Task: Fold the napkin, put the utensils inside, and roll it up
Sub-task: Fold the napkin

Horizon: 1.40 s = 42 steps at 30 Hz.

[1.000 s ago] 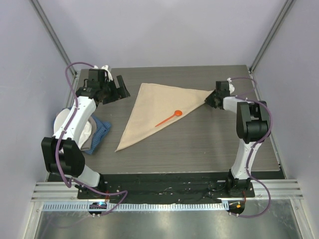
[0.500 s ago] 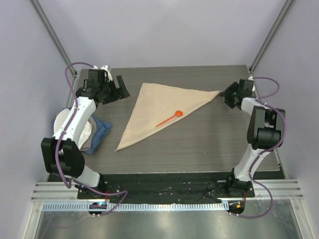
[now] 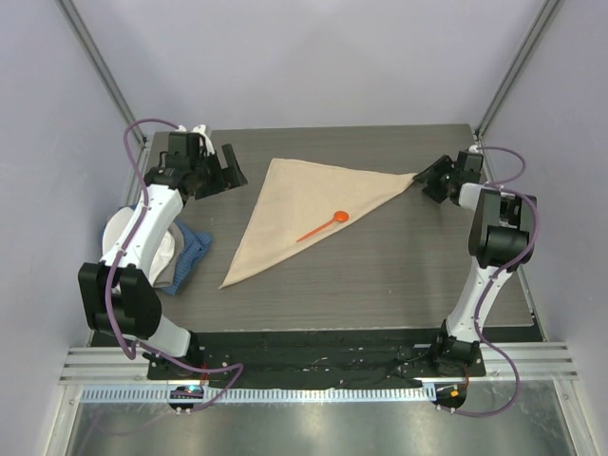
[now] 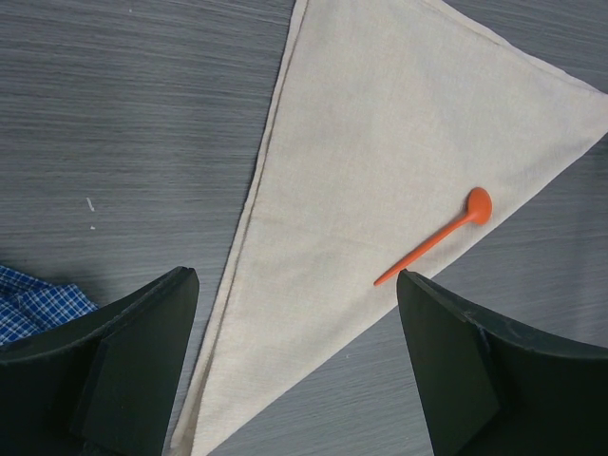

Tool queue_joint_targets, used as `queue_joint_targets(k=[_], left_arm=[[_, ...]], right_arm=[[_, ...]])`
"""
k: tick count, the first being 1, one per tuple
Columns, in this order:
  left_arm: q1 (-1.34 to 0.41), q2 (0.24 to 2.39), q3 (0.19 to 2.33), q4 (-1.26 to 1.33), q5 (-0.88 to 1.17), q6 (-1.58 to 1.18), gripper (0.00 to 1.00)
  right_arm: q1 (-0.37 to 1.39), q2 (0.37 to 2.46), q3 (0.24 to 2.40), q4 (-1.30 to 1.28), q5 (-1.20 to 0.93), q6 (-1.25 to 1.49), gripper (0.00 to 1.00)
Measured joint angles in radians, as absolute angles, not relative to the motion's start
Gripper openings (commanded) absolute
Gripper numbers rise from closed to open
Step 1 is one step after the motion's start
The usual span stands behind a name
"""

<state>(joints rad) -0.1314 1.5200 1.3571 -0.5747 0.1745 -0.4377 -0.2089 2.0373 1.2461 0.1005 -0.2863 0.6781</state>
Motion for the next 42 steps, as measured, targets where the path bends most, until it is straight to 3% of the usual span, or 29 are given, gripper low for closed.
queue_joint_targets(k=[31, 42], left_arm=[[-0.131, 1.521, 1.357, -0.575, 0.176, -0.438, 0.91], [-0.131, 1.521, 1.357, -0.575, 0.176, -0.437, 0.91]], right_arm=[[-0.209, 2.188, 1.410, 0.119, -0.318, 0.620, 0.25], [-0.208, 2.206, 1.422, 0.133, -0.329, 0.649, 0.04]])
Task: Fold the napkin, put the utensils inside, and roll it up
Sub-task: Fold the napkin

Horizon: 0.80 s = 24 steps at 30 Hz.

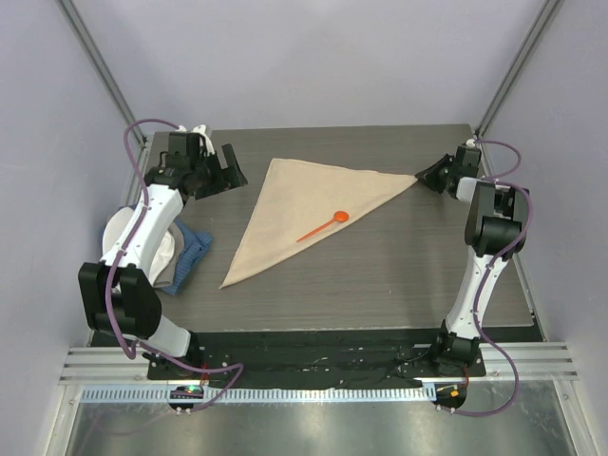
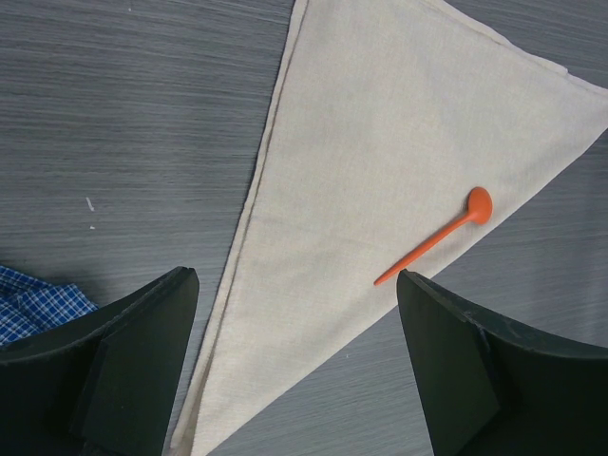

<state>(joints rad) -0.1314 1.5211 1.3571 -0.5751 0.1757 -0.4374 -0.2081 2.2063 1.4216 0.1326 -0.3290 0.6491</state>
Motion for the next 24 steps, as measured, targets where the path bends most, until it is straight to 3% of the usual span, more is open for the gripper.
queue_joint_targets(k=[14, 24], left_arm=[[-0.131, 1.521, 1.357, -0.575, 0.176, -0.437, 0.91], [-0.131, 1.521, 1.357, -0.575, 0.184, -0.438, 0.91]], right_arm=[[-0.166, 2.125, 1.333, 0.294, -0.358, 0.714, 0.01], [0.003, 1.944, 1.252, 0.395, -0.373, 0.715, 0.01]])
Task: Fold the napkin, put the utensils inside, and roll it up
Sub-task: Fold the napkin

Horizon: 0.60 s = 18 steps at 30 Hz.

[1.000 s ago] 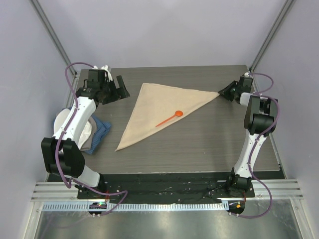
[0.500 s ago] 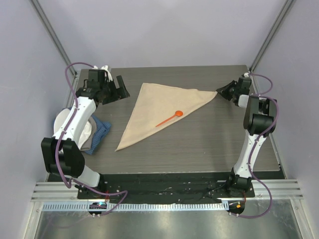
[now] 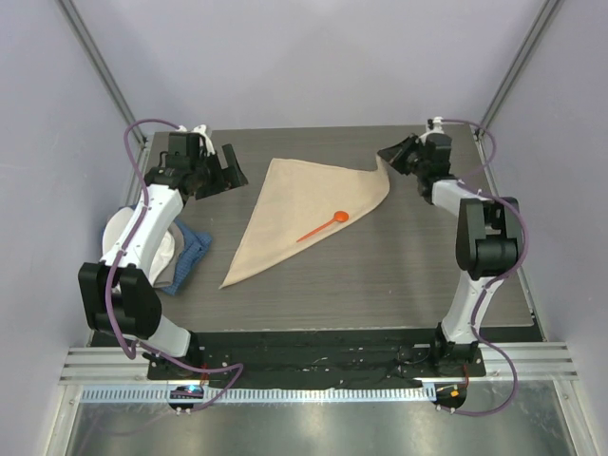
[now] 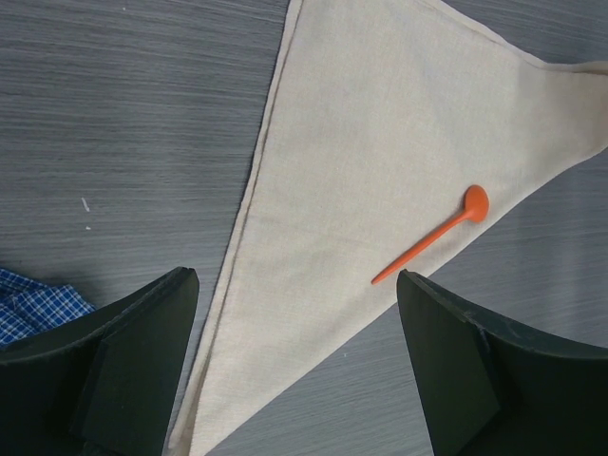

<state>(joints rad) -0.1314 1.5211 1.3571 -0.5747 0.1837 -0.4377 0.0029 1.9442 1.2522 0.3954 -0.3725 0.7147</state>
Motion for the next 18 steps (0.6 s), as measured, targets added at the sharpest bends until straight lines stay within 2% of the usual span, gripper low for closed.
queue_joint_targets(k=[10, 18], left_arm=[[-0.131, 1.521, 1.357, -0.574, 0.198, -0.439, 0.91], [-0.131, 1.518, 1.357, -0.573, 0.207, -0.442, 0.91]], right_arm=[[0.287, 1.935, 1.094, 0.430, -0.403, 0.767, 0.01], [0.412, 1.913, 1.034, 0.458, -0.403, 0.810, 0.01]])
